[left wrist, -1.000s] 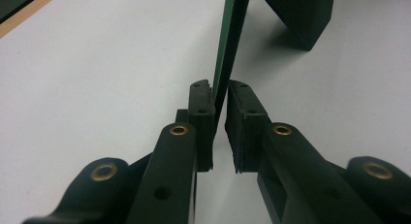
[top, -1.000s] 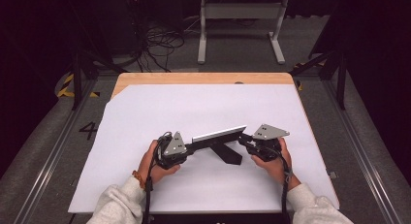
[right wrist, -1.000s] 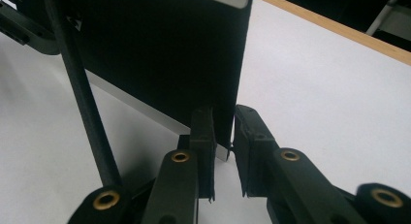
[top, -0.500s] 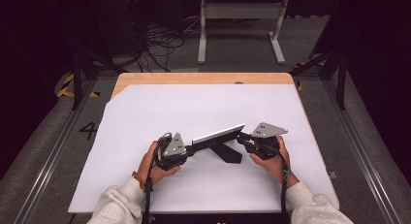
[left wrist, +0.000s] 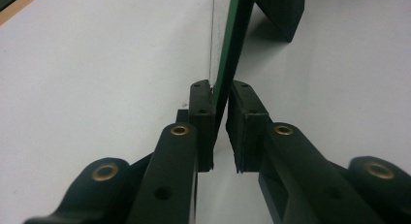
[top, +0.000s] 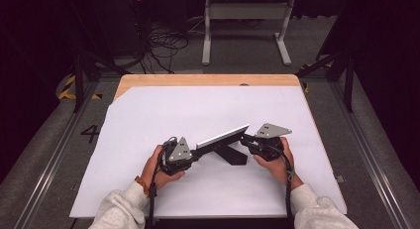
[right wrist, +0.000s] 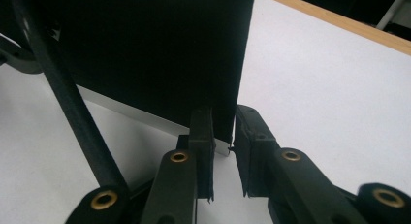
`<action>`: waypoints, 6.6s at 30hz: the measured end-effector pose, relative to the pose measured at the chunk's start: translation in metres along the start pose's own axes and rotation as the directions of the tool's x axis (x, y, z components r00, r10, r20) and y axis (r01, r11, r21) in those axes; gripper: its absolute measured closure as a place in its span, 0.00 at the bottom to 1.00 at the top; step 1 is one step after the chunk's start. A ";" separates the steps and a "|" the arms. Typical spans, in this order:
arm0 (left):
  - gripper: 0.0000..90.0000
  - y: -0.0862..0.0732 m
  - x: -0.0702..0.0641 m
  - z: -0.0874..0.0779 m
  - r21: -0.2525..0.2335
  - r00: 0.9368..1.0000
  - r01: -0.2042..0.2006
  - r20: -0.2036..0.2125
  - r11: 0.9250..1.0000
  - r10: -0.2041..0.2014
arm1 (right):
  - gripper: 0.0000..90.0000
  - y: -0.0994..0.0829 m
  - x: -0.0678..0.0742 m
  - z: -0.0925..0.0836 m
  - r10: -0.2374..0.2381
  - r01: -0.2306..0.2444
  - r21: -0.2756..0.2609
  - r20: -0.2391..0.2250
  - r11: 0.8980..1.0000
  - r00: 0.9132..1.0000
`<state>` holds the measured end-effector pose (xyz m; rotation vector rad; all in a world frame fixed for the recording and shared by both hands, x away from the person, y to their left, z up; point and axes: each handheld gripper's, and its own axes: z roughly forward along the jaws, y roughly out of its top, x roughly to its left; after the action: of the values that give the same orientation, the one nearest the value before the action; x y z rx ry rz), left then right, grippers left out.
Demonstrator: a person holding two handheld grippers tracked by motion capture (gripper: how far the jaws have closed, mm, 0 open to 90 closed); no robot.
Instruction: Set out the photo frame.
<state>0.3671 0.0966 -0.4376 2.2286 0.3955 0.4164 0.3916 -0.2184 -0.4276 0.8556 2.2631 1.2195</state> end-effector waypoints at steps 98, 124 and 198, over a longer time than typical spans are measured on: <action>0.89 0.002 -0.026 -0.017 -0.078 0.998 -0.020 0.055 0.997 0.024 | 0.96 0.007 0.029 -0.046 -0.048 0.049 -0.077 0.021 0.996 0.999; 0.88 0.009 -0.032 -0.006 -0.073 0.998 -0.030 0.054 0.997 0.034 | 1.00 0.016 0.059 -0.018 -0.100 0.096 -0.065 -0.051 0.993 0.994; 0.90 0.030 -0.054 0.022 -0.109 0.982 -0.078 0.162 0.991 0.095 | 0.63 -0.002 0.072 -0.059 -0.059 0.053 -0.069 -0.099 0.996 0.993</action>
<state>0.3326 0.0412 -0.4365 2.1669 0.1850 0.2852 0.3027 -0.2036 -0.4046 0.7157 2.2956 1.3321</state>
